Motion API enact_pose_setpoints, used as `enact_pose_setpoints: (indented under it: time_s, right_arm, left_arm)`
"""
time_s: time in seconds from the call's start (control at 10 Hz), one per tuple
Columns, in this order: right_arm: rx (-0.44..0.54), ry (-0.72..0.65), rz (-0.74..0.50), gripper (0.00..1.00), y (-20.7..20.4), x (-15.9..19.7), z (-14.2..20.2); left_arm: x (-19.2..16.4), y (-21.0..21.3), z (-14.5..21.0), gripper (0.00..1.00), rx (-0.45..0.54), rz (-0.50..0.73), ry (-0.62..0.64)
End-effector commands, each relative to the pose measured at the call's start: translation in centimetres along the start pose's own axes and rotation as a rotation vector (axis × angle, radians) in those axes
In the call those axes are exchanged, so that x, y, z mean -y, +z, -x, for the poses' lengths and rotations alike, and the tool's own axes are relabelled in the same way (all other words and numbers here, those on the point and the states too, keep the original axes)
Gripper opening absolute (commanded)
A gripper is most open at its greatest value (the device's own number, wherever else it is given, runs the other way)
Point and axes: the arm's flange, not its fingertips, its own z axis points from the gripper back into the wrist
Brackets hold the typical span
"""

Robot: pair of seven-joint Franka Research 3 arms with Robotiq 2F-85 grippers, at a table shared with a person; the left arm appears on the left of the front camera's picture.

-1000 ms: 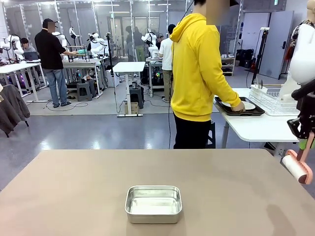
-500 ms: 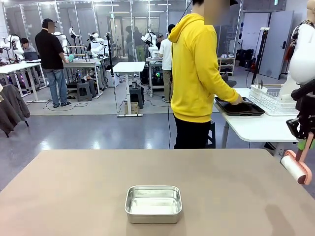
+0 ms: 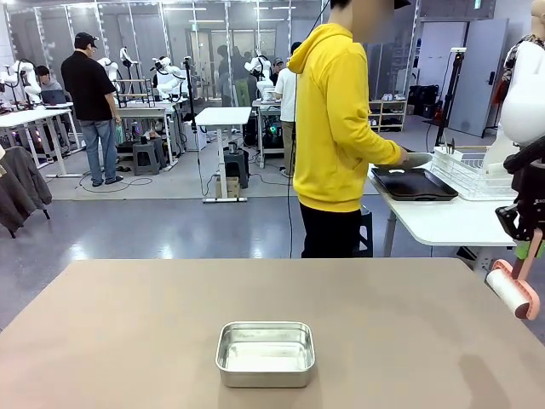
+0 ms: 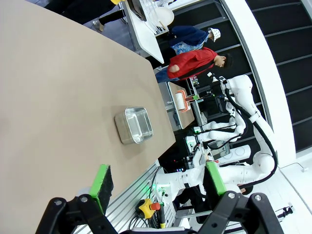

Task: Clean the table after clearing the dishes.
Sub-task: Place the Lint Roller back on top of the Airtight Container.

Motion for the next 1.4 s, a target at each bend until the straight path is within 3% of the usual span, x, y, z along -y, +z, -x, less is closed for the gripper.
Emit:
enact_pose_setpoints:
  time_s: [0.0, 0.7, 0.8, 1.3]
  right_arm:
    - [0.007, -0.003, 0.006, 0.21, 0.3, 0.0, 0.0]
    - [0.000, 0.000, 0.000, 0.21, 0.0, 0.0, 0.0]
    - [0.055, 0.124, 0.074, 0.21, 1.7, -2.7, -0.8]
    - [0.225, 0.741, 0.014, 0.21, 9.4, -16.8, 0.6]
  left_arm:
    - [0.1, 0.2, 0.1, 0.95, 0.007, 0.009, -0.004]
    - [0.1, 0.2, 0.1, 0.95, 0.007, 0.009, -0.004]
    - [0.1, 0.2, 0.1, 0.95, 0.007, 0.009, -0.004]
    - [0.1, 0.2, 0.1, 0.95, 0.007, 0.009, -0.004]
